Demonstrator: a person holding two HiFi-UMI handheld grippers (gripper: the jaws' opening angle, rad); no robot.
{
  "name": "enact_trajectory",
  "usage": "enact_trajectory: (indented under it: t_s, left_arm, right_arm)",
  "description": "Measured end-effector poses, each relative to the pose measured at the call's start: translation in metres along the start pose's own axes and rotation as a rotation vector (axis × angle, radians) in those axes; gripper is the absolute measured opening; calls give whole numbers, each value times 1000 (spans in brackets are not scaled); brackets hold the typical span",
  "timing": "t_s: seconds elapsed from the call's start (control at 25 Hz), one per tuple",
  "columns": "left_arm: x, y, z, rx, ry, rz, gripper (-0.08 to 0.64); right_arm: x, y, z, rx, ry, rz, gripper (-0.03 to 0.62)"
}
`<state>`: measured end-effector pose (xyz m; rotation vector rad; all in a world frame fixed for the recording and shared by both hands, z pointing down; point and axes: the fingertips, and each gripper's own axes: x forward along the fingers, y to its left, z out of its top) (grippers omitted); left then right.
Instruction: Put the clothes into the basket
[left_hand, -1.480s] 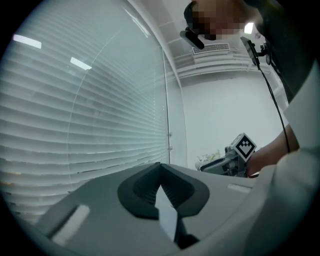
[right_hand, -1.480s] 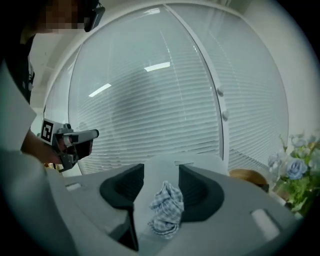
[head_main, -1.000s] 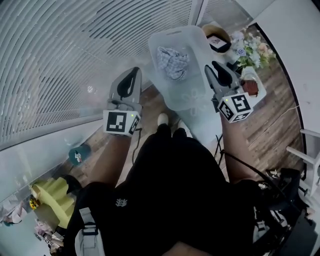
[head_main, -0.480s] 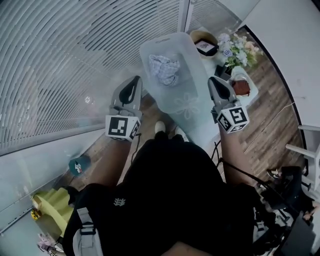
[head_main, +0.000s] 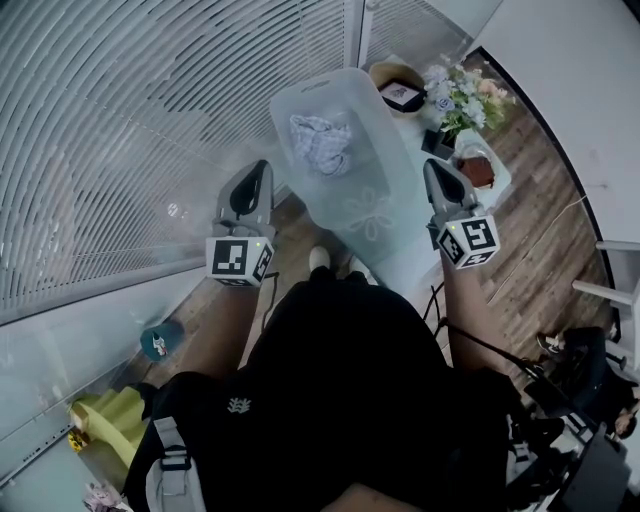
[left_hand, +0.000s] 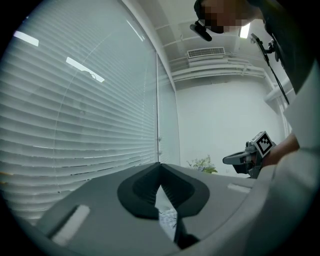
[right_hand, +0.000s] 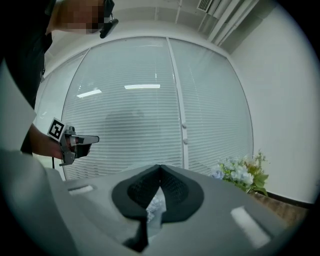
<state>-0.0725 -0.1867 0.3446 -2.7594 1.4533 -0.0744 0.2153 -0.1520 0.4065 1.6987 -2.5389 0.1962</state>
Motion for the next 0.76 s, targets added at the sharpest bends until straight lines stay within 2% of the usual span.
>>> enact_trajectory:
  t_s: [0.76]
  left_arm:
    - [3,-16,-9,32,10,-41,5]
  right_arm:
    - [6,0,-5,8,18,-12,2]
